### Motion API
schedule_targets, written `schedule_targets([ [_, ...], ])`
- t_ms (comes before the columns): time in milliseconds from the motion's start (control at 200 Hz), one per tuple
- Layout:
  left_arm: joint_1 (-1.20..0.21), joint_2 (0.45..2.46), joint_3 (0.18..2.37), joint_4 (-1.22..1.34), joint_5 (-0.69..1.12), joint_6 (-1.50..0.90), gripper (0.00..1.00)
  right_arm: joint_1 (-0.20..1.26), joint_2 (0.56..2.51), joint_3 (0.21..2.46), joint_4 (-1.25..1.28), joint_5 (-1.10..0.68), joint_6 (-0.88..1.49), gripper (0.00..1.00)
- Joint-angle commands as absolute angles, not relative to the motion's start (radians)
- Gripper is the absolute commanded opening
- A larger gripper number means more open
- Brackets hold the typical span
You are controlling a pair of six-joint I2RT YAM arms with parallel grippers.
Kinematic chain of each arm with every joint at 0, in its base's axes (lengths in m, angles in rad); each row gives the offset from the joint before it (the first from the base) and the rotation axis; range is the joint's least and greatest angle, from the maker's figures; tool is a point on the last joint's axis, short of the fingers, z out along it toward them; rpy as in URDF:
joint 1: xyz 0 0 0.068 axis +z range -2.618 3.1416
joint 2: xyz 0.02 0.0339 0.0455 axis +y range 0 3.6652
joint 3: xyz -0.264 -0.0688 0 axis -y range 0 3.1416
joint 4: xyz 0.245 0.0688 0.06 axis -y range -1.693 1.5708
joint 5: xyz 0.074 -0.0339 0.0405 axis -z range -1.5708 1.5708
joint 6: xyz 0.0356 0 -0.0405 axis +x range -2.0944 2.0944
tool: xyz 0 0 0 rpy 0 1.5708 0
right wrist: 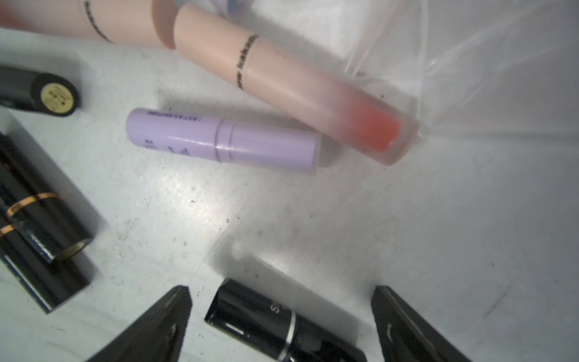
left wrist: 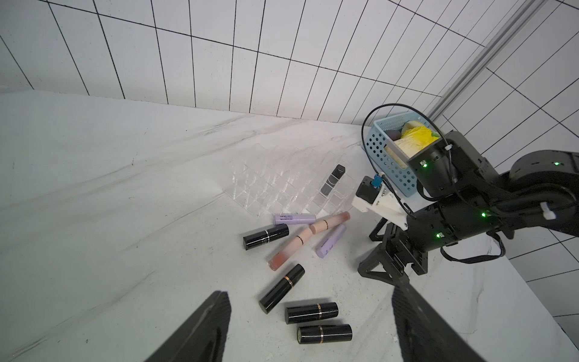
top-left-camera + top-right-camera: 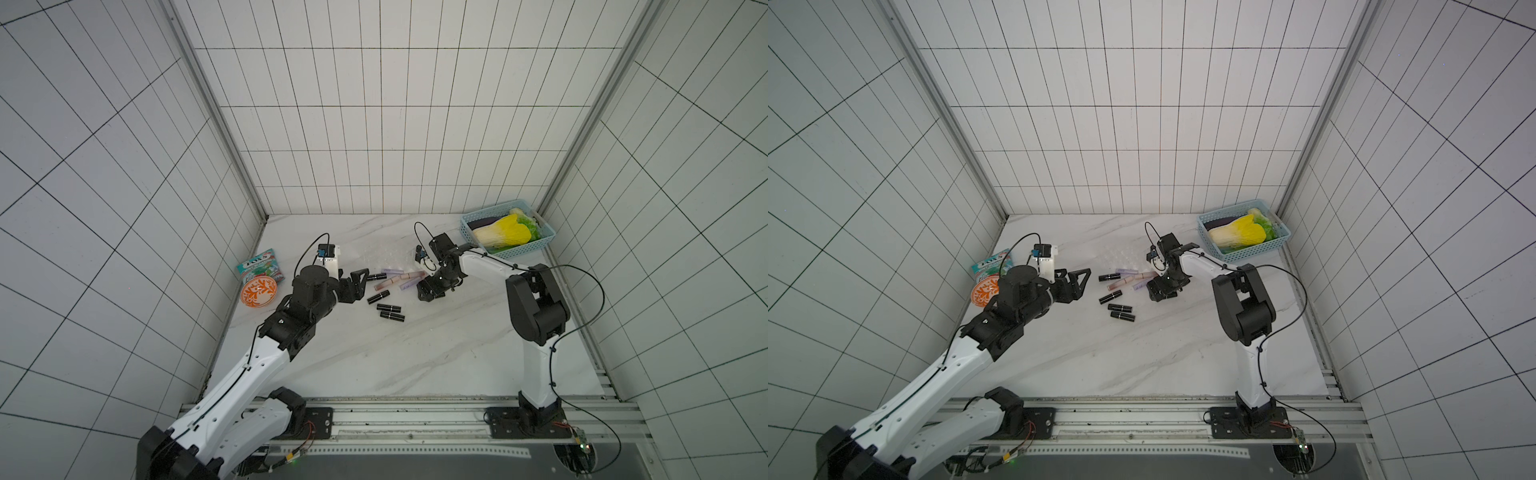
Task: Arrange the lipsticks in the organizer
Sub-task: Pick up the lipstick at the center of the board.
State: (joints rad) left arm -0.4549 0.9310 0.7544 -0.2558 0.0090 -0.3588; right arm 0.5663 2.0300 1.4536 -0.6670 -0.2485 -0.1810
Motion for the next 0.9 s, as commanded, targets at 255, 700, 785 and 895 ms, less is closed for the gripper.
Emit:
schedule_targets([
  [255, -0.449, 0.903, 0.740, -0.235, 0.012, -0.354, 0.79, 0.566, 1.941, 1.367, -0.691, -0.303, -0.151, 0.99],
  [700, -0.449, 0.896, 0.734, -0.229, 0.022, -0.354, 0.80, 0.621, 1.929, 1.302, -0.727, -0.058, -0.134, 0.99],
  [785, -0.449, 0.894, 0.732, -0.229, 0.021, -0.353, 0.79, 0.626, 1.952, 1.310, -0.727, -0.037, -0.130, 1.00],
  [895, -0.449, 0.893, 0.732, -0.229, 0.020, -0.353, 0.79, 0.627, 1.966, 1.320, -0.716, -0.024, -0.131, 0.98],
])
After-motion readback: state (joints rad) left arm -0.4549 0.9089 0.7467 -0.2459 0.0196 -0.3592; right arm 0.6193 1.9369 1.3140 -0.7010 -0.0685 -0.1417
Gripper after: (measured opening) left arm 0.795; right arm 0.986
